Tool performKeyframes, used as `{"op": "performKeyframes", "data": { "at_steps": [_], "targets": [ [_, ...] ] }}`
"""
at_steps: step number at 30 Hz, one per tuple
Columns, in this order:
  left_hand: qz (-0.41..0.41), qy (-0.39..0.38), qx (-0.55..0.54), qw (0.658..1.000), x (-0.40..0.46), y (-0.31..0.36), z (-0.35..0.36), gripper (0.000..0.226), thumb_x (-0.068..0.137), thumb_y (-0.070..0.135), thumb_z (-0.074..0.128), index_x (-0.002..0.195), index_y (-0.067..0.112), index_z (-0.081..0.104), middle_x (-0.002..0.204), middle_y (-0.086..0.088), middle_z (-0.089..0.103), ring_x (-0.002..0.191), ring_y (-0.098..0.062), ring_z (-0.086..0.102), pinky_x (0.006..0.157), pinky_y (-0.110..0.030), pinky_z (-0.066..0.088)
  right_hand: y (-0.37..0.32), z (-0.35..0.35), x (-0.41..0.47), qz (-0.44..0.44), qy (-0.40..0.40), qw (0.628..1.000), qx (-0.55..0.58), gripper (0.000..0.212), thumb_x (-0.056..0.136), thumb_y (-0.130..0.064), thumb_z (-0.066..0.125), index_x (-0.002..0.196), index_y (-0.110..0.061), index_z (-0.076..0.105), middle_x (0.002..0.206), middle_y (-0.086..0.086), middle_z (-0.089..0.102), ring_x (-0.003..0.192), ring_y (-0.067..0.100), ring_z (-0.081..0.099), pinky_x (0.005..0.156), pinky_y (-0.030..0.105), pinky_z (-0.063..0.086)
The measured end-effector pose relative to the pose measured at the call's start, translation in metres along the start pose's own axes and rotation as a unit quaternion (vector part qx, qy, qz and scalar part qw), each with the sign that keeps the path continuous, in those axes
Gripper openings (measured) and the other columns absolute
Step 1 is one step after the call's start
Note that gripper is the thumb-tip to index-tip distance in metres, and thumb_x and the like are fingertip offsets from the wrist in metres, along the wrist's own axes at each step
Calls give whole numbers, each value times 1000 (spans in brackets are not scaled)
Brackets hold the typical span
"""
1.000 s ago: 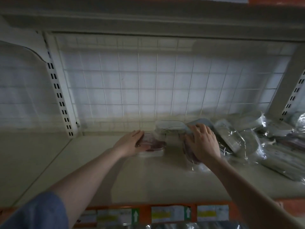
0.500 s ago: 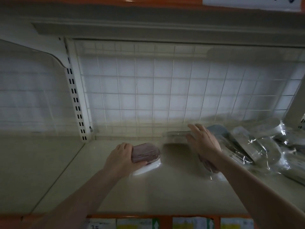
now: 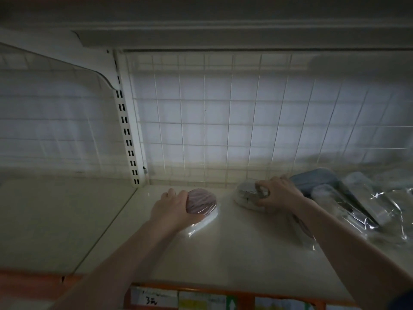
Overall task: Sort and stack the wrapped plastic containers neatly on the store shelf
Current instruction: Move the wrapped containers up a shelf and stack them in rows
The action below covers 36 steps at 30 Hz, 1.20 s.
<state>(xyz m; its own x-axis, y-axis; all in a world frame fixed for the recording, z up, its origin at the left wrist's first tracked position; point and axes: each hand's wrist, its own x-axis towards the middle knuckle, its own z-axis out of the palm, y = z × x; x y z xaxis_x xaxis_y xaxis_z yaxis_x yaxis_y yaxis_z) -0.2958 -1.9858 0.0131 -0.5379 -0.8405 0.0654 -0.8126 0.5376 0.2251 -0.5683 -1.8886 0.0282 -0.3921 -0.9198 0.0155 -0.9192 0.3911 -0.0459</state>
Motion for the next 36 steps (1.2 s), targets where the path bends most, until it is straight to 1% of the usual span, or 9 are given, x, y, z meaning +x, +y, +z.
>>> {"op": "performKeyframes", "data": {
  "at_steps": [4, 8, 12, 16, 19, 25, 29, 33, 36],
  "targets": [
    [-4, 12, 2, 1000, 4, 2, 3, 71, 74, 68, 58, 119, 16, 41, 122, -3, 39, 117, -23, 38, 92, -32, 35, 1, -3, 0, 2, -22, 999, 42, 63, 75, -53, 67, 130, -35, 44, 126, 10, 41, 122, 29, 33, 100, 34, 30],
    [-14, 38, -43, 998, 6, 2, 10, 69, 75, 62, 61, 116, 10, 40, 123, -4, 45, 114, -22, 44, 91, -31, 37, 4, -1, 0, 1, -65, 987, 146, 68, 74, -42, 73, 133, -31, 41, 135, 9, 40, 120, 29, 41, 98, 35, 36],
    [-28, 66, -85, 994, 4, 1, 13, 68, 74, 61, 63, 114, 10, 42, 120, -5, 49, 112, -23, 46, 93, -33, 39, -12, 0, -3, 26, -21, 992, 125, 66, 72, -53, 71, 129, -37, 43, 122, 11, 47, 108, 31, 49, 89, 33, 41],
    [-20, 44, -104, 993, 2, -6, 15, 76, 70, 58, 65, 127, 15, 40, 126, -3, 46, 114, -21, 44, 94, -34, 40, -34, 10, -16, 47, -8, 985, 165, 67, 74, -52, 68, 135, -39, 41, 128, 15, 40, 114, 35, 48, 97, 36, 41],
    [-14, 41, -113, 993, -3, -12, 15, 80, 69, 55, 67, 134, 20, 38, 125, -2, 46, 111, -19, 44, 92, -34, 43, -48, 12, -29, 59, 14, 982, 181, 68, 76, -48, 68, 137, -36, 40, 129, 15, 40, 117, 33, 47, 94, 32, 39],
    [-34, 116, -104, 987, -20, -10, 19, 76, 71, 60, 62, 132, 19, 45, 118, -5, 51, 104, -21, 48, 84, -32, 43, -67, 15, -62, 97, 76, 979, 161, 62, 74, -51, 66, 130, -32, 46, 123, 10, 43, 110, 31, 46, 94, 38, 41],
    [-36, 131, -127, 983, -30, -7, 18, 76, 71, 65, 59, 131, 20, 48, 116, -8, 54, 105, -25, 50, 86, -35, 44, -68, 9, -87, 112, 112, 978, 133, 63, 75, -53, 65, 131, -30, 48, 125, 10, 45, 117, 30, 41, 97, 37, 34],
    [-43, 137, -151, 978, -50, 4, 5, 75, 71, 61, 62, 133, 22, 47, 121, -10, 53, 112, -28, 48, 91, -35, 41, -62, -1, -116, 128, 145, 973, 125, 61, 76, -56, 64, 128, -28, 51, 126, 10, 45, 118, 31, 41, 97, 38, 33],
    [-46, 148, -146, 977, -69, 18, -4, 75, 69, 64, 62, 130, 22, 49, 118, -9, 54, 109, -27, 50, 90, -36, 44, -52, -9, -141, 125, 157, 972, 126, 62, 77, -58, 62, 130, -28, 50, 128, 11, 45, 120, 31, 40, 98, 39, 32]
  ]
}}
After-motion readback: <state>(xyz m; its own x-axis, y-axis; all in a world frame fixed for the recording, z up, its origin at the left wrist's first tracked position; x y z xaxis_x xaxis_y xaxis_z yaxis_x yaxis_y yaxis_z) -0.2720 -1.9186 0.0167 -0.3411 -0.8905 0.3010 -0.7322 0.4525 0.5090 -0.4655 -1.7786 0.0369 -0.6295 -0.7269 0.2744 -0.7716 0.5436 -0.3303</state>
